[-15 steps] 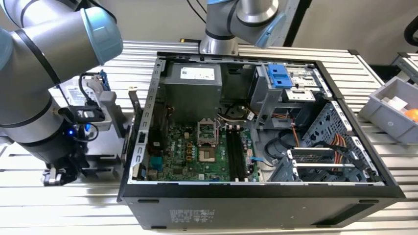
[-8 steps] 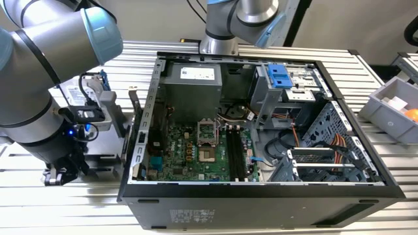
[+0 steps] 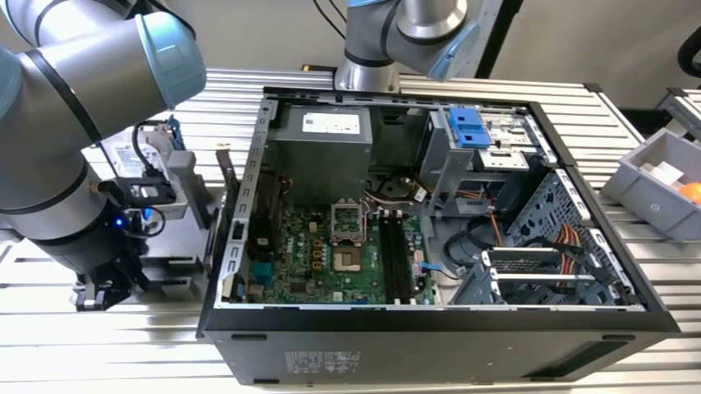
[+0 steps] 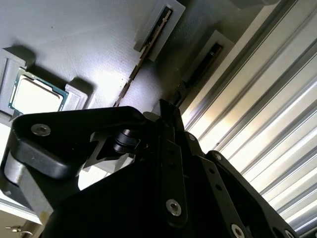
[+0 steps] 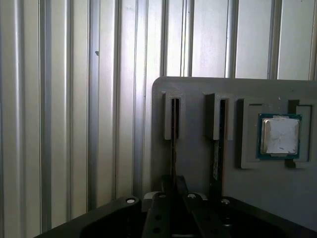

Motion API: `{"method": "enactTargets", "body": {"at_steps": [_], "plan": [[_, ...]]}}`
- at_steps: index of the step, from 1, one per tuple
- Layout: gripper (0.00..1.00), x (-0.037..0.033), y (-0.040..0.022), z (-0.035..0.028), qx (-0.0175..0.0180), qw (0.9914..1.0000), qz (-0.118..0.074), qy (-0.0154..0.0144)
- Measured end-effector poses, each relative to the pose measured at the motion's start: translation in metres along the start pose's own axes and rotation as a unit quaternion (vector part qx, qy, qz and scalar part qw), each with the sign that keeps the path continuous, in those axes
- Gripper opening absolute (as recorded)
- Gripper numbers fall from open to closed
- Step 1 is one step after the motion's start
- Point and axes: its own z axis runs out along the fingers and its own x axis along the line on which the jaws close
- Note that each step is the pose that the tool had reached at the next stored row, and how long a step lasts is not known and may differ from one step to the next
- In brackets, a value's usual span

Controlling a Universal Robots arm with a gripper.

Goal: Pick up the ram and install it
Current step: 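Pick up the ram and move it above insertion slot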

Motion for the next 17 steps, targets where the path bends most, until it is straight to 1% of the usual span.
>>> {"method": "enactTargets", "body": {"at_steps": [9, 11, 13, 17], "plan": [[0.0, 0.0, 0.0, 0.0001, 0.0, 1.0, 0.0, -0.0001], [0.0, -0.0001, 0.0, -0.0006, 0.0002, 1.0, 0.0, -0.0022], [0.0, -0.0002, 0.0001, -0.0035, 0.0001, 0.99999, 0.0, -0.0034], [0.0, -0.0006, 0.0002, -0.0109, 0.0001, 0.99999, 0.0, -0.0036]]}}
